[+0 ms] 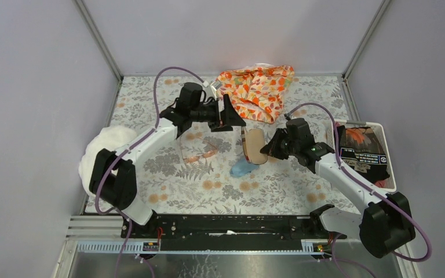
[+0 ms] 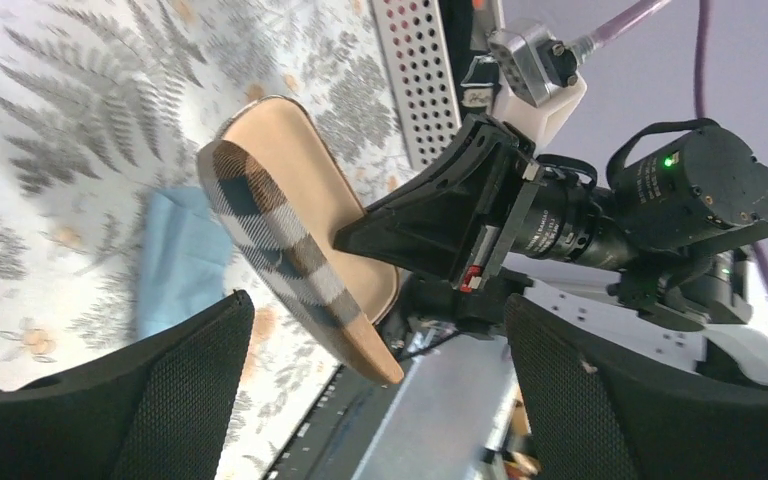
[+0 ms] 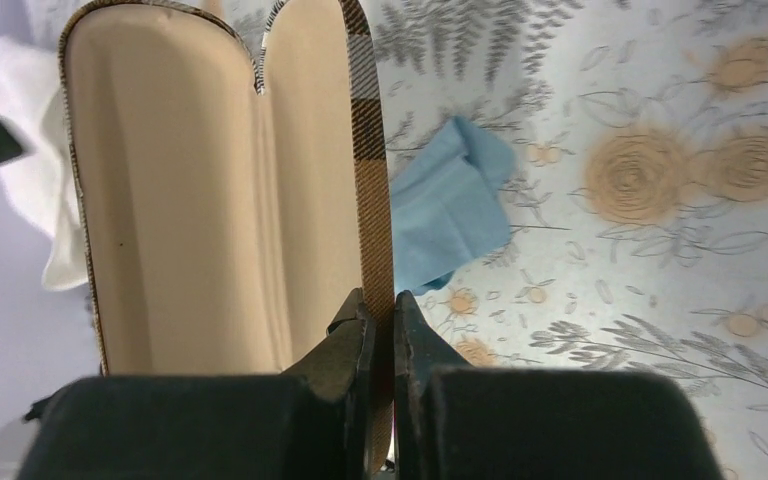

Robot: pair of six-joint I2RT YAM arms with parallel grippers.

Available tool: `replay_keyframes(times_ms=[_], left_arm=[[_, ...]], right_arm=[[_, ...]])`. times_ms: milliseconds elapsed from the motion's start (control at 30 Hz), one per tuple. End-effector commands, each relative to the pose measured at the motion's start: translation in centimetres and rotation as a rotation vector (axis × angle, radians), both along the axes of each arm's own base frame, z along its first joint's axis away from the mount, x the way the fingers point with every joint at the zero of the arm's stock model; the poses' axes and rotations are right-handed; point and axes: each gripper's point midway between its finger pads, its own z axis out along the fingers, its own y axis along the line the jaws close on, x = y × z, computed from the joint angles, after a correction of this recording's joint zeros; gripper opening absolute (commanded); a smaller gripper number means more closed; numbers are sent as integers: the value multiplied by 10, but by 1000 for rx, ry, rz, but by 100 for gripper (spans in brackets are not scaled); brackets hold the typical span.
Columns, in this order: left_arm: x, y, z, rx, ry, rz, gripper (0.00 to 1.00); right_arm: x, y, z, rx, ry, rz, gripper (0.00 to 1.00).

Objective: Organize the sunglasses
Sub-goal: Place the sunglasses case at the center of the board.

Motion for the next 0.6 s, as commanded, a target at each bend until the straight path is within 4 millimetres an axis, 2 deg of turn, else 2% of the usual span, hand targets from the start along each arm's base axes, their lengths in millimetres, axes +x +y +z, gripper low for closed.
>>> replay_keyframes(times_ms=[0, 100, 200, 433, 567], left_arm=[[5, 19, 8, 144, -104, 17, 99], [12, 31, 9, 189, -128, 82, 99], [18, 44, -1, 249, -135, 173, 99], [17, 77, -27, 365, -141, 327, 99], [12, 82, -38, 396, -111, 330, 99]], right_arm=[[16, -29, 1, -121, -38, -134, 0], [23, -65, -20, -218, 14, -276, 0], [25, -85, -37, -184, 62, -376, 0], [29, -98, -62, -163, 90, -508, 0], [32, -97, -77, -141, 118, -544, 0]])
